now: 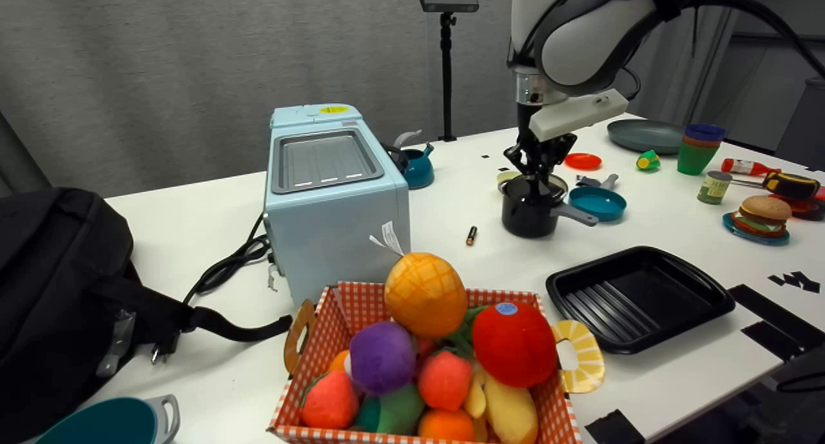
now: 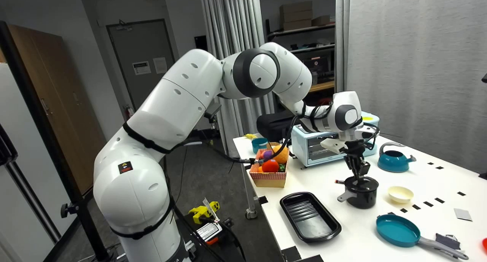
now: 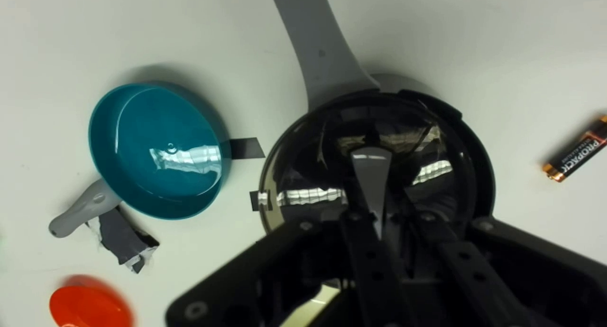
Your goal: Pick up the lid and close the pot
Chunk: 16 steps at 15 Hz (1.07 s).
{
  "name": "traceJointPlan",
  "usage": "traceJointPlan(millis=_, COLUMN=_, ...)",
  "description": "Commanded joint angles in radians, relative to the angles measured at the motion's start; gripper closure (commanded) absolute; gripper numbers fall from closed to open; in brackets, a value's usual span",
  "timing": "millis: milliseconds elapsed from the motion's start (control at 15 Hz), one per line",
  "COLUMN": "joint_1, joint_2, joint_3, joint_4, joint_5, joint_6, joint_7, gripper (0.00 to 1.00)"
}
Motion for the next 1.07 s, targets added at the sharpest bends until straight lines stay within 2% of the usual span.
traceJointPlan(millis=0, joint_1=0.003, joint_2=-0.015, joint_3=-0.004, joint_4=-0.012, joint_5=0.039, joint_6=-0.008, joint_7=-0.015, gripper=0.6)
traceJointPlan(millis=67, joint_1=0.004, joint_2=-0.015, joint_3=-0.005, joint_4=-0.013, joint_5=0.039, joint_6=-0.01, joint_7=-0.016, gripper=0.59)
traceJointPlan(millis=133, joint_1=0.004, joint_2=-0.015, joint_3=-0.005, joint_4=-0.014, joint_5=0.039, joint_6=-0.01, joint_7=-0.017, gripper=0.53)
traceJointPlan(millis=600, joint_1=-0.005, joint_2=-0.054, joint_3=0.001, joint_4=-0.041, joint_5=0.056, joint_6=0.001, joint_7=-0.033, gripper=0.01)
traceJointPlan(millis=1000, joint_1=-0.033, joint_2=-0.191, joint_3=0.011, joint_4=-0.114, joint_5=0.087, joint_6=0.016, joint_7=-0.086, gripper=0.0)
